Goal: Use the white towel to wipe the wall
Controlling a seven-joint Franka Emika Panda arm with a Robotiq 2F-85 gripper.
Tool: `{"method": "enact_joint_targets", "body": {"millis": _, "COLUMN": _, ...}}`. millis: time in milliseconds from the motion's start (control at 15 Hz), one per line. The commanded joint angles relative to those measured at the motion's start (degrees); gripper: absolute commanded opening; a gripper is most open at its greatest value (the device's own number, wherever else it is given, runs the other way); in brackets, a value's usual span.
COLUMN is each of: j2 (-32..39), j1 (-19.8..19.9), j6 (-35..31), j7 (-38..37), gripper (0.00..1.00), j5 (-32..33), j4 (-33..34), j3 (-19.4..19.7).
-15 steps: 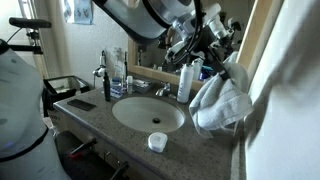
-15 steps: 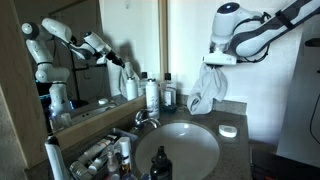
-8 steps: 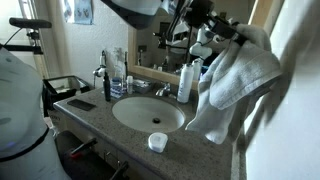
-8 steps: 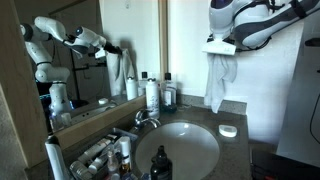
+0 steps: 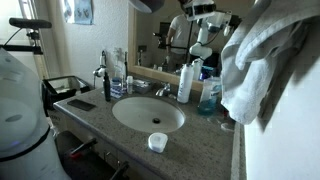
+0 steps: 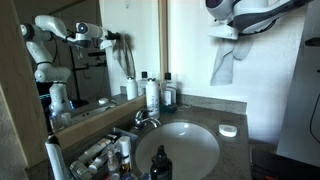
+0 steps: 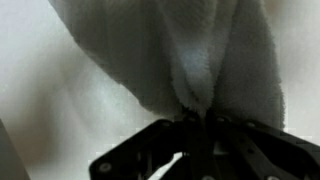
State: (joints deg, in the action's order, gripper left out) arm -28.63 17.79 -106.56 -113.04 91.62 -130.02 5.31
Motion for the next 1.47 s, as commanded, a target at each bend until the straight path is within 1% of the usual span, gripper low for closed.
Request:
{"method": "enact_joint_targets", "body": {"millis": 0, "j2": 3.08, "j1": -2.03, "j6": 6.34, "j7": -2.67, "gripper": 0.06, "j5": 4.73, "j4": 2.75, "j3": 3.5}}
{"method": "enact_joint_targets", "body": {"millis": 200, "j2": 2.69, "j1": -3.11, "j6": 10.04, "j7": -5.14, "gripper": 0.06, "j5": 5.62, "j4": 1.52, "j3": 5.47}}
{"method": "enact_joint_targets", "body": {"millis": 467, "j2": 3.99, "j1": -5.05, "j6": 12.82, "j7": -8.45, "gripper": 0.06, "j5": 7.05, "j4": 2.79, "j3": 5.68}}
{"method": "enact_joint_targets", "body": {"millis": 733, "j2": 7.47, "j1": -7.78, "j6": 10.76, "j7": -10.73, "gripper": 0.07, "j5": 9.21, "j4": 6.17, "j3": 5.68}}
{"method": "enact_joint_targets", "body": {"millis": 1000, "j2": 13.11, "j1": -9.9, "j6": 7.73, "j7": -9.95, "gripper": 0.07, "j5": 8.53, "j4": 8.98, "j3": 6.45}}
{"method": "enact_joint_targets", "body": {"millis": 1200, "j2": 16.1, "j1": -9.44, "j6": 5.3, "j7": -9.23, "gripper": 0.06, "j5": 7.14, "j4": 8.36, "j3": 7.35}}
{"method": "enact_joint_targets", "body": {"millis": 1400, "j2": 16.88, "j1": -8.47, "j6": 4.06, "j7": -8.73, "gripper": 0.06, "j5": 4.51, "j4": 6.07, "j3": 8.55}}
